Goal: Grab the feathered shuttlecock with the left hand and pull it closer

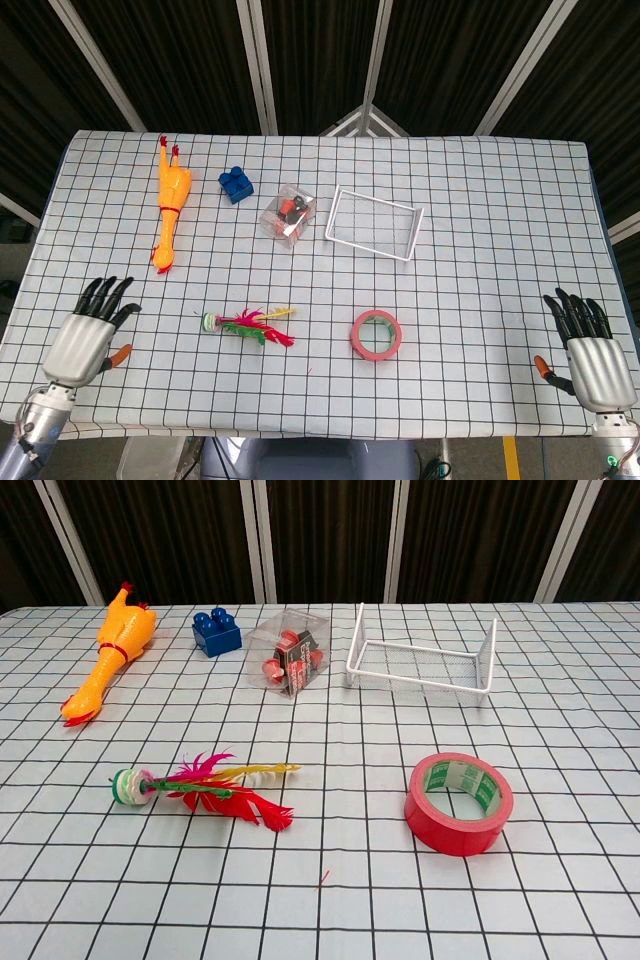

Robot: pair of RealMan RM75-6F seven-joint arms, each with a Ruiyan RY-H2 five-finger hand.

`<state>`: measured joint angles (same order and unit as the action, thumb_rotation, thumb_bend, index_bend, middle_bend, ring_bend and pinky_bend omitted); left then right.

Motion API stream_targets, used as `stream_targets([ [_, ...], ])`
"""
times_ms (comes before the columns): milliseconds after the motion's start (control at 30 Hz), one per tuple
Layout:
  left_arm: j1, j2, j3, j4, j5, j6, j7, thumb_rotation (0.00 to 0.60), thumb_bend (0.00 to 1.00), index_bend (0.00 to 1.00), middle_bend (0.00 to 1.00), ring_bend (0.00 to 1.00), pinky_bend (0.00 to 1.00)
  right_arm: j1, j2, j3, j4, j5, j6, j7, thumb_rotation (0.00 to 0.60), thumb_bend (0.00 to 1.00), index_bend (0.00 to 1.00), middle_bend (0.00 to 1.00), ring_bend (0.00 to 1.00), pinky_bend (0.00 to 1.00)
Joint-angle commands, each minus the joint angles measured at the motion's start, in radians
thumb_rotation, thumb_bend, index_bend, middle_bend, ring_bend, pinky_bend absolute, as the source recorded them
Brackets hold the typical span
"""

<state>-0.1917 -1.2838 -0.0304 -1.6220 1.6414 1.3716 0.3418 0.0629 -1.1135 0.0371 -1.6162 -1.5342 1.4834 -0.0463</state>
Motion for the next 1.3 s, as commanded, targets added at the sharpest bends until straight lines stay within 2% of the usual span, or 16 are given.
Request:
stream_targets([
  [33, -0.059, -0.098, -0.035, -0.01, -0.038, -0.073, 0.096, 0.6, 0.33, 0.33, 0.06, 0.0, 0.0, -0.001, 0.001, 0.0, -0.001, 0.0, 0.0, 0.004, 0.6, 0.34, 0.0, 0.0, 0.0, 0.0],
  [367, -0.143, -0.32, -0.064, 0.023, -0.122, -0.185, 0.285, 0.6, 0.35, 0.36, 0.07, 0.0, 0.0, -0.001, 0.005, 0.0, -0.002, 0.004, -0.003, 0.022, 0.6, 0.34, 0.0, 0.0, 0.0, 0.0],
  [733, -0.206, -0.492, -0.076, 0.098, -0.157, -0.22, 0.382, 0.6, 0.42, 0.43, 0.11, 0.0, 0.02, 0.0, 0.01, -0.002, -0.007, 0.006, -0.01, 0.04, 0.6, 0.34, 0.0, 0.0, 0.0, 0.0],
  [867, -0.215, -0.53, -0.082, 0.119, -0.174, -0.22, 0.388, 0.6, 0.47, 0.46, 0.13, 0.0, 0.02, 0.0, 0.011, -0.001, -0.007, 0.008, -0.012, 0.045, 0.6, 0.34, 0.0, 0.0, 0.0, 0.0],
  [1067, -0.221, -0.553, -0.078, 0.147, -0.177, -0.201, 0.391, 0.6, 0.48, 0.49, 0.13, 0.0, 0.02, 0.001, 0.013, -0.001, -0.007, 0.008, -0.013, 0.05, 0.6, 0.34, 0.0, 0.0, 0.0, 0.0],
  [1300, -0.224, -0.557, -0.07, 0.143, -0.184, -0.19, 0.375, 0.6, 0.58, 0.59, 0.16, 0.02, 0.06, 0.0, 0.012, -0.003, -0.008, 0.006, -0.012, 0.046, 0.6, 0.34, 0.0, 0.0, 0.0, 0.0],
])
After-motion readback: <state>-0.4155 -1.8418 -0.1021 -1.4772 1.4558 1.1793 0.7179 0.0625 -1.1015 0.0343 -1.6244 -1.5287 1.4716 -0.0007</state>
